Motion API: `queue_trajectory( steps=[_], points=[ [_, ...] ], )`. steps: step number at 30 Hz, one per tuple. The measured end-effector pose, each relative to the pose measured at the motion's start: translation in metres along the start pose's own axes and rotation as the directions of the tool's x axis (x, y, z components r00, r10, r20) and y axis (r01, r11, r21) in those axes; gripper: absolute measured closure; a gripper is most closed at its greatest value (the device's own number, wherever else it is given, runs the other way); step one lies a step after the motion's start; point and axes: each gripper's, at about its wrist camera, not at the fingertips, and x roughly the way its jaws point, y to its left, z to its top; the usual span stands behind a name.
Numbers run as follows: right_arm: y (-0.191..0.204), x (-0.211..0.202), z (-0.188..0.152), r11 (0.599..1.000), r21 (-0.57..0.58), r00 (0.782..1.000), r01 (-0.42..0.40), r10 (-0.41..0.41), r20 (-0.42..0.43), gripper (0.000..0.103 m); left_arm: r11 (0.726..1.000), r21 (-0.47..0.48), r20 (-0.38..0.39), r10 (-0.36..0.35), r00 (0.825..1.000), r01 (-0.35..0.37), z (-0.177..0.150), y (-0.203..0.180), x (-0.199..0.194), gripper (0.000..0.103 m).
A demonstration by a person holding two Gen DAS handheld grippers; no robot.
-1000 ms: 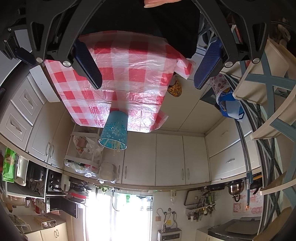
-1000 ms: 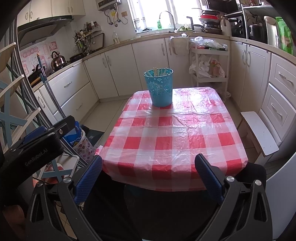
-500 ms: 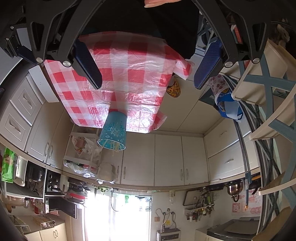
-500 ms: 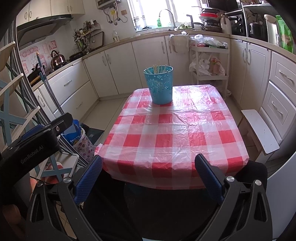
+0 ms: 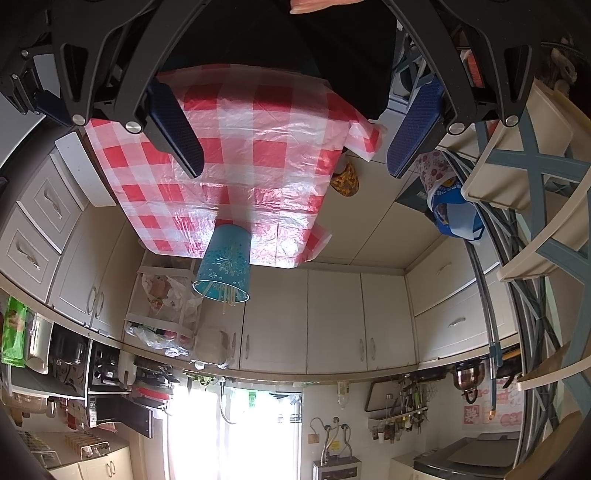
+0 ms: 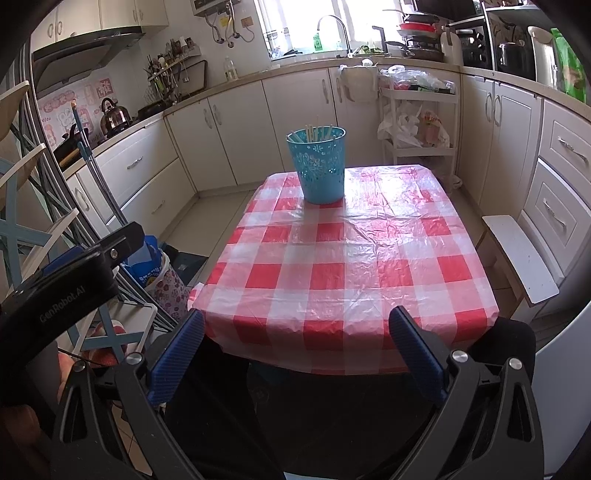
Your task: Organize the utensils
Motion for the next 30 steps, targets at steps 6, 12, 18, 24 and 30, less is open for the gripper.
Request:
queue_trajectory(
  steps=[6, 12, 18, 24, 30],
  points=[
    [-0.001, 0.003, 0.000, 1.000, 0.002, 1.000, 0.001, -0.001, -0.008, 0.007, 1.000, -0.002, -0.005, -0.001, 1.000, 0.001, -0.003, 0.001, 0.002, 0.008],
    [-0.001, 0.003, 0.000, 1.000, 0.002, 1.000, 0.001, -0.001, -0.009, 0.007, 1.000, -0.002, -0.007, 0.000, 1.000, 0.000, -0.003, -0.001, 0.004, 0.008],
    [-0.002, 0.005, -0.001, 1.000, 0.002, 1.000, 0.001, -0.001, -0.014, 0.007, 1.000, -0.002, -0.010, -0.001, 1.000, 0.001, -0.004, -0.002, 0.006, 0.008],
    [-0.004, 0.010, -0.002, 1.000, 0.004, 1.000, 0.001, -0.001, -0.021, 0.007, 1.000, 0.003, -0.015, -0.002, 1.000, 0.002, -0.005, -0.005, 0.011, 0.008],
    [-0.004, 0.010, -0.002, 1.000, 0.004, 1.000, 0.001, -0.001, -0.021, 0.007, 1.000, 0.005, -0.021, -0.002, 1.000, 0.002, -0.005, -0.008, 0.012, 0.008]
  ],
)
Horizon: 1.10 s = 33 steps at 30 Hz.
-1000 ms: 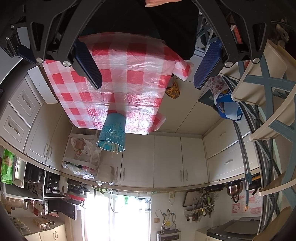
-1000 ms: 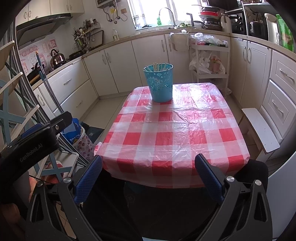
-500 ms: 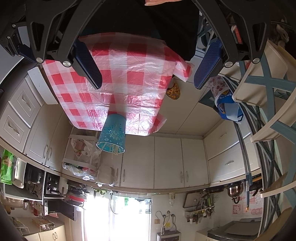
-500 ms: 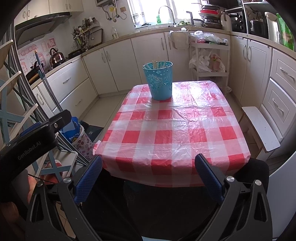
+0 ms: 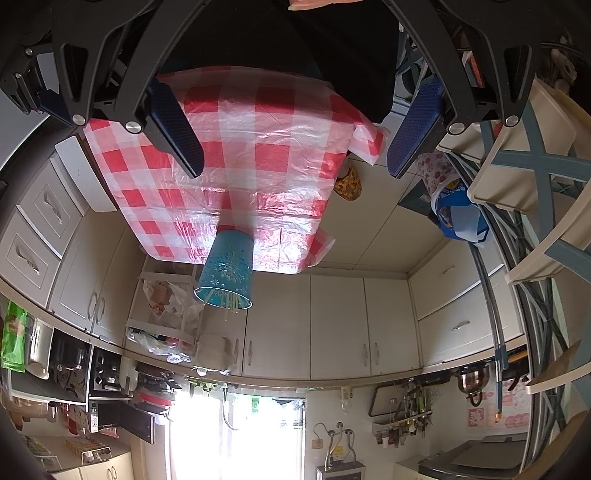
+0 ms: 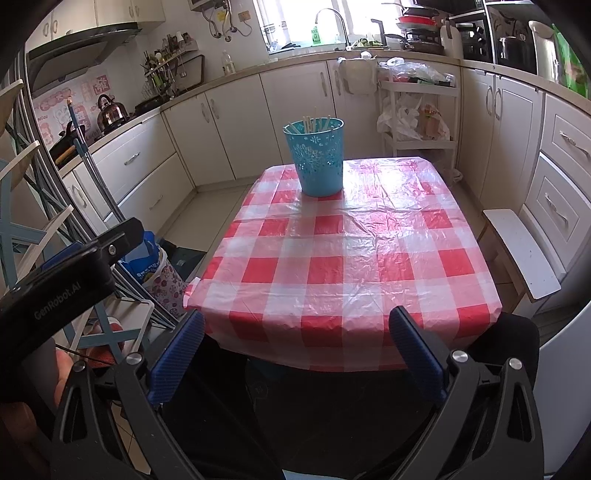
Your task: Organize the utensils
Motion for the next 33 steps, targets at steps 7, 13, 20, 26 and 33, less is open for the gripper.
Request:
queue_trajectory(
  steps=[7, 13, 20, 26, 33],
  points=[
    [0.000, 0.000, 0.000, 1.000, 0.000, 1.000, 0.000, 0.000, -0.001, 0.007, 1.000, 0.000, -0.001, 0.001, 1.000, -0.001, 0.000, 0.000, 0.000, 0.008],
    [-0.001, 0.004, -0.002, 1.000, 0.003, 1.000, 0.000, 0.000, -0.007, 0.007, 1.000, 0.002, -0.009, -0.006, 1.000, 0.006, -0.001, -0.001, 0.005, 0.008],
    [-0.005, 0.012, -0.004, 1.000, 0.010, 1.000, 0.000, 0.000, -0.019, 0.007, 1.000, 0.014, -0.020, -0.001, 1.000, 0.001, -0.001, -0.004, 0.013, 0.008],
    [-0.007, 0.018, 0.001, 1.000, 0.014, 0.999, 0.001, 0.000, -0.034, 0.007, 1.000, 0.021, -0.034, 0.004, 0.999, -0.003, -0.001, -0.008, 0.020, 0.008],
    [-0.011, 0.029, 0.005, 1.000, 0.019, 0.998, 0.002, -0.001, -0.055, 0.007, 1.000, 0.026, -0.055, 0.004, 0.998, -0.003, 0.001, -0.012, 0.033, 0.008]
  ],
)
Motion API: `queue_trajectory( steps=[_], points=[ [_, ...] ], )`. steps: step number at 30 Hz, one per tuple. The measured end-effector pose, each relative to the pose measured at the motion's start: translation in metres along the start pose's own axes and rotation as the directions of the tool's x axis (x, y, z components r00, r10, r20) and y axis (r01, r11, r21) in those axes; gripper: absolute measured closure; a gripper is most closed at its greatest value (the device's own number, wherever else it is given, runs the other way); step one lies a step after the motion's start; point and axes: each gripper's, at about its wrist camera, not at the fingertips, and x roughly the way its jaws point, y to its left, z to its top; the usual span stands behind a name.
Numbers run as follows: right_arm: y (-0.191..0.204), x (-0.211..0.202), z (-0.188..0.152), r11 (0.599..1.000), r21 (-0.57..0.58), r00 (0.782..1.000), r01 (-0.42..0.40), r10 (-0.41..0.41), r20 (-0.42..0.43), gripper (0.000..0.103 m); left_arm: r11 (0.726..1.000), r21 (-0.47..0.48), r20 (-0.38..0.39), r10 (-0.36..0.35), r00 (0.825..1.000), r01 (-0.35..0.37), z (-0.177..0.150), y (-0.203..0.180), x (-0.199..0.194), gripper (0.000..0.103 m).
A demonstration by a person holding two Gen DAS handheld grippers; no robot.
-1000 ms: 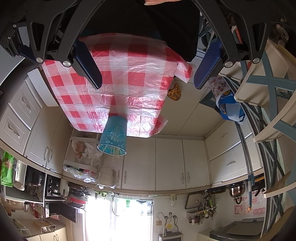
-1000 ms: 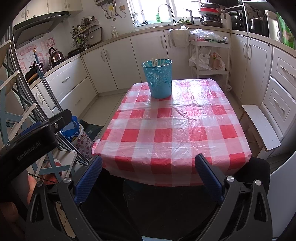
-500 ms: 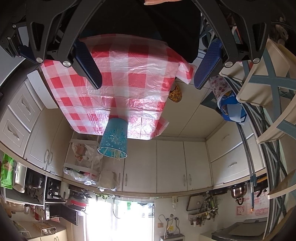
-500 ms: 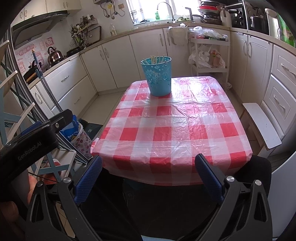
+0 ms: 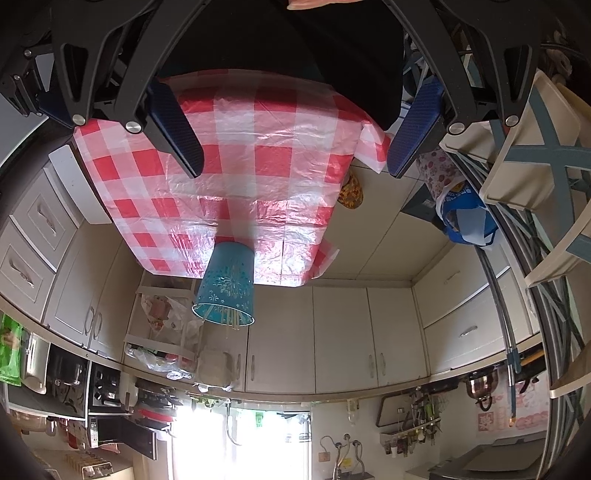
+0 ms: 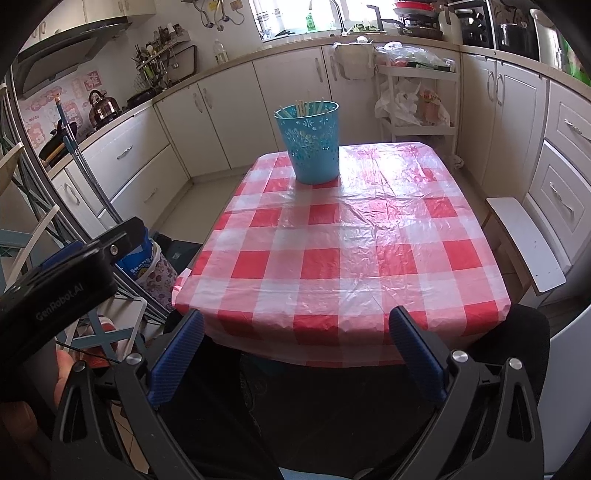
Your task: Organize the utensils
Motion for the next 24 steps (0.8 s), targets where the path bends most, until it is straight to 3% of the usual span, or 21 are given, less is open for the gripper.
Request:
queue_trajectory(
  steps=[6, 9, 14, 20, 24],
  points=[
    [-0.003, 0.013, 0.004, 1.000, 0.003, 1.000, 0.001, -0.001, -0.025, 0.007, 1.000, 0.018, -0.007, -0.007, 1.000, 0.007, 0.000, -0.005, 0.012, 0.008],
    [-0.004, 0.019, 0.005, 1.000, 0.005, 0.999, 0.002, -0.001, -0.038, 0.007, 0.998, 0.033, 0.054, -0.052, 0.997, 0.050, -0.003, -0.005, 0.008, 0.008],
    [-0.007, 0.028, 0.008, 1.000, 0.006, 0.999, 0.001, -0.001, -0.050, 0.007, 0.997, 0.064, 0.021, -0.048, 0.999, 0.047, -0.002, -0.012, 0.020, 0.008],
    [-0.009, 0.031, 0.009, 1.000, 0.010, 0.998, 0.004, -0.003, -0.056, 0.007, 0.999, 0.029, -0.057, -0.012, 0.998, 0.014, 0.000, -0.008, 0.036, 0.008],
    [-0.010, 0.030, 0.008, 1.000, 0.009, 0.998, 0.002, -0.002, -0.055, 0.007, 1.000, 0.013, -0.065, -0.021, 0.998, 0.021, -0.002, -0.006, 0.036, 0.008]
  ],
)
